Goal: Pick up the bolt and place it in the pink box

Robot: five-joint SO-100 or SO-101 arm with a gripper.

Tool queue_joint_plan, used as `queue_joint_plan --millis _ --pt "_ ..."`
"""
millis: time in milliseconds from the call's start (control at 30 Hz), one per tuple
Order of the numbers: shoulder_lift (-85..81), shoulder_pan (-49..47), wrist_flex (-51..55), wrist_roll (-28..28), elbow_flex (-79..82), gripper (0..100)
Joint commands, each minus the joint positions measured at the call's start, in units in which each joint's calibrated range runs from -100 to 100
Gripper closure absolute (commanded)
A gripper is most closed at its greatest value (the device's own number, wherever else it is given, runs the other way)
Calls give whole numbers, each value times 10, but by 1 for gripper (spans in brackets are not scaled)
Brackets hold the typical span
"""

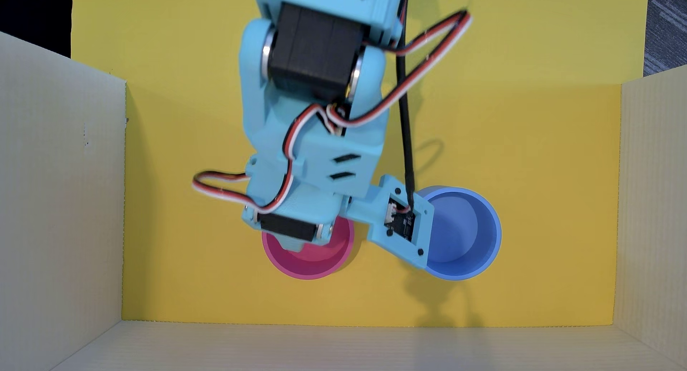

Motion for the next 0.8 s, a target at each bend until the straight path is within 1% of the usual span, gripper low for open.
queue_joint_plan --millis 0,67,133,200,233,267,333,433,567,767 --pt "-4 0 16 1 -32 88" --pt "-4 -2 17 1 -22 81" --pt "-4 -3 17 3 -7 78" --pt "-4 -3 17 4 11 80" --pt "-5 -3 17 5 20 84" --pt "-5 -3 16 6 27 88" --pt "-6 -3 14 5 45 100" --pt "-44 -13 10 6 94 99" --pt "-146 -55 -16 17 217 99" --pt "-366 -76 -113 14 438 99"
